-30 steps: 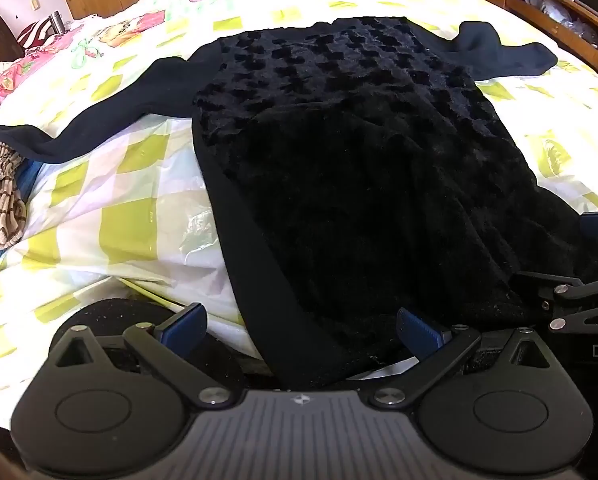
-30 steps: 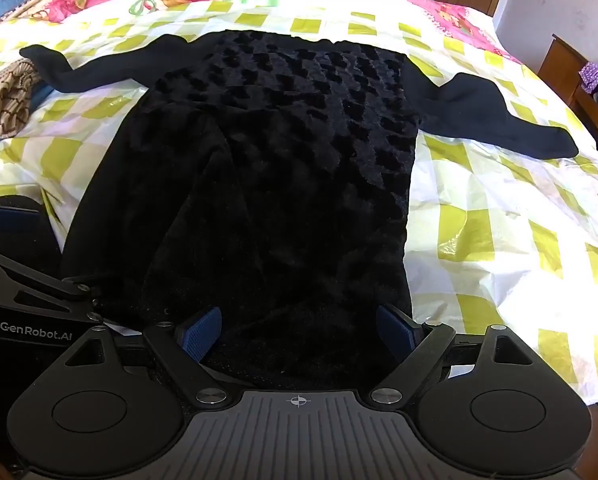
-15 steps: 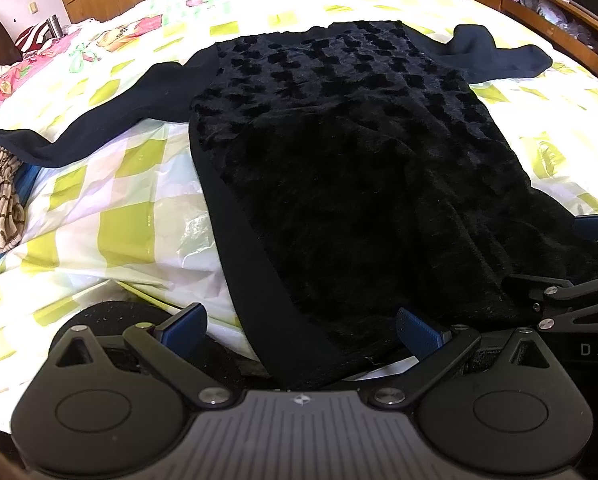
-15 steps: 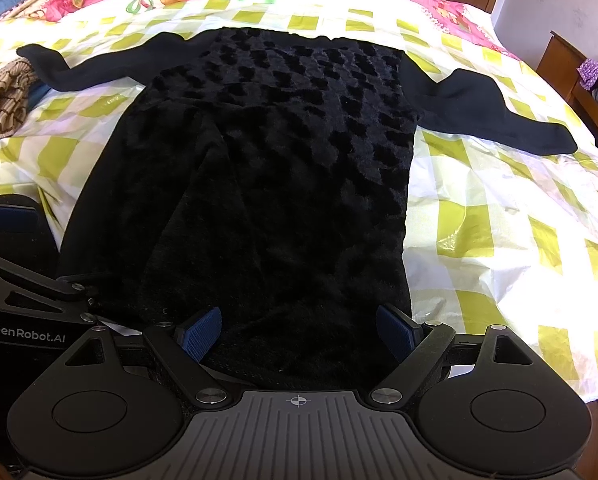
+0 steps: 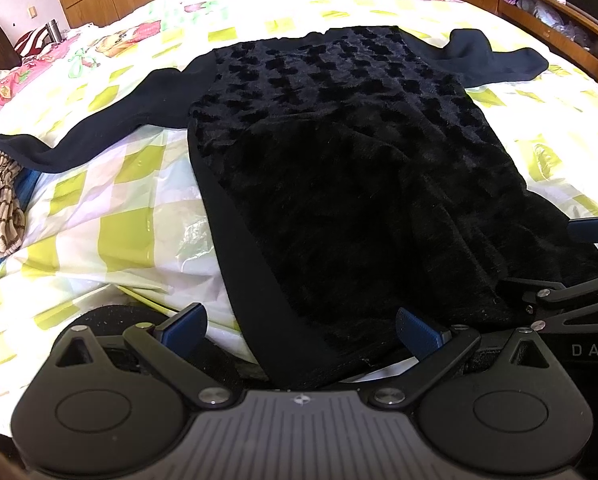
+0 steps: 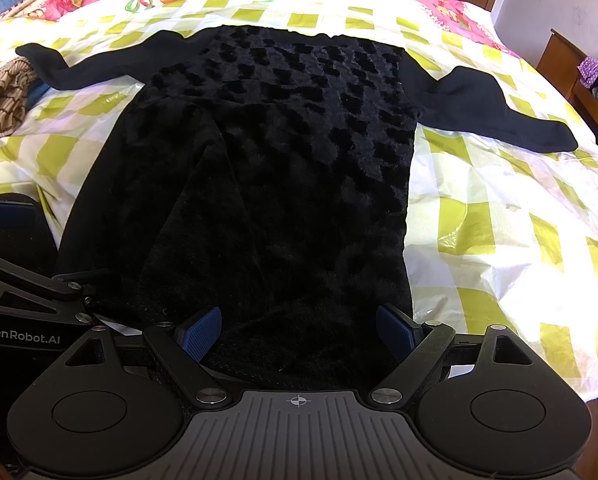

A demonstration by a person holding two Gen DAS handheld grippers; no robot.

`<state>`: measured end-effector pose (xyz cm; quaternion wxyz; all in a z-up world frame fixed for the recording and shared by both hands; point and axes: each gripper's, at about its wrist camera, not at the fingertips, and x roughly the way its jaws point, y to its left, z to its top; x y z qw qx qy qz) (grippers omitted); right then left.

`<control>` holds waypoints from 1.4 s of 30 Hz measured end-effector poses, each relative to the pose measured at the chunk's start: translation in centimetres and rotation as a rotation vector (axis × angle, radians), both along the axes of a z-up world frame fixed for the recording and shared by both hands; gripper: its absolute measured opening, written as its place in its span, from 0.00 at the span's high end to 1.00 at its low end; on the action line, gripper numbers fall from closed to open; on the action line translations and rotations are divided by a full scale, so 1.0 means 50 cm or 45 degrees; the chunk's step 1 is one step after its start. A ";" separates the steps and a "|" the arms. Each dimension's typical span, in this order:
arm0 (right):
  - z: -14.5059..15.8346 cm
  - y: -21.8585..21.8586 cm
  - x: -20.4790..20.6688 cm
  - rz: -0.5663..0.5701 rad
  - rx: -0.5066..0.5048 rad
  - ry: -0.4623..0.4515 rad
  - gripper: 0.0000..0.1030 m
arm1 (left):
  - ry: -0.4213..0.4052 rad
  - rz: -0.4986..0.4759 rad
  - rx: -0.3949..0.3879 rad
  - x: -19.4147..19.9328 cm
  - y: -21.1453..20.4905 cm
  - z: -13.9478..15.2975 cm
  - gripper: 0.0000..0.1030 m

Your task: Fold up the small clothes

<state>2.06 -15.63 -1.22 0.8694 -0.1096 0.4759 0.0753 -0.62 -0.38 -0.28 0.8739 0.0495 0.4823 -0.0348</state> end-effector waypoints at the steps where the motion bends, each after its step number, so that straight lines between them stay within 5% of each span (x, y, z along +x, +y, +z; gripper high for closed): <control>1: 0.000 0.000 0.000 0.000 0.000 0.000 0.16 | 0.000 0.000 0.001 0.001 0.000 0.000 0.00; 42: -0.001 -0.001 -0.001 0.000 -0.004 0.000 0.16 | 0.006 -0.007 0.004 0.000 -0.007 0.003 0.00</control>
